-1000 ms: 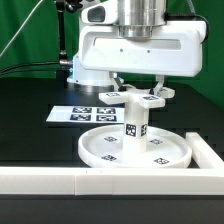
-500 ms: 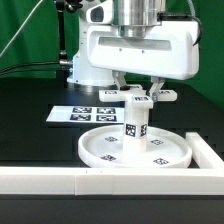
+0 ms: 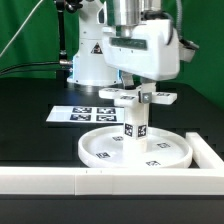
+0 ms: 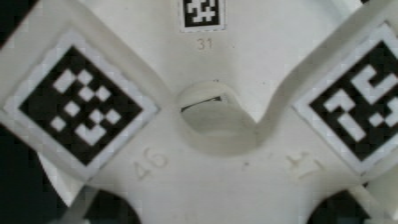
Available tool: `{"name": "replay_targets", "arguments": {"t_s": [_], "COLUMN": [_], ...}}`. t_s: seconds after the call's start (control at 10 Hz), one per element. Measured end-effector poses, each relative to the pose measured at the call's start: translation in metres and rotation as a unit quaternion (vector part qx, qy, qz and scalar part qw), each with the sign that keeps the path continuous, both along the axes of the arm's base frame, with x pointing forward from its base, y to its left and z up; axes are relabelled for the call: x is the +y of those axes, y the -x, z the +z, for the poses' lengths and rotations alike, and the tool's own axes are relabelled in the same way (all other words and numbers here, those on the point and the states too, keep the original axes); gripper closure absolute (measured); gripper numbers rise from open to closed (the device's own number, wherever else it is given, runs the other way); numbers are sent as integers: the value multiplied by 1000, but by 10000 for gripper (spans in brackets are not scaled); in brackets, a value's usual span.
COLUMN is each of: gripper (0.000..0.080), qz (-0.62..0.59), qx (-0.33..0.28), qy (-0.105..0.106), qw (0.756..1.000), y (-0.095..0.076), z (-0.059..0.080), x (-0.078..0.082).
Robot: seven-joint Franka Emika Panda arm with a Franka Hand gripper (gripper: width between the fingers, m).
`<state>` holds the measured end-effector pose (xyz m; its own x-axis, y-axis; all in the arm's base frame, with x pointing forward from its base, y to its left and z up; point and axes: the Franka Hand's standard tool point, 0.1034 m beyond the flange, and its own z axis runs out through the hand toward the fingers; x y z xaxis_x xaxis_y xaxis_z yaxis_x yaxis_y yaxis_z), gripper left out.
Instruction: Assemble round table
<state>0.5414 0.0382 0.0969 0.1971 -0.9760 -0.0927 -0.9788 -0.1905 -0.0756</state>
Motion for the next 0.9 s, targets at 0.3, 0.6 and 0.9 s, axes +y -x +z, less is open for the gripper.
{"name": "replay_targets", "arguments": {"t_s": [0.3, 0.6, 0.9], "gripper": [322, 162, 153], "qz": [-101, -72, -50], "qx": [1, 7, -4], "qy": [-13, -20, -34], "qw": [995, 997, 998], "y": [-2, -1, -4], "z": [0, 9, 37], "x": [1, 3, 5]}}
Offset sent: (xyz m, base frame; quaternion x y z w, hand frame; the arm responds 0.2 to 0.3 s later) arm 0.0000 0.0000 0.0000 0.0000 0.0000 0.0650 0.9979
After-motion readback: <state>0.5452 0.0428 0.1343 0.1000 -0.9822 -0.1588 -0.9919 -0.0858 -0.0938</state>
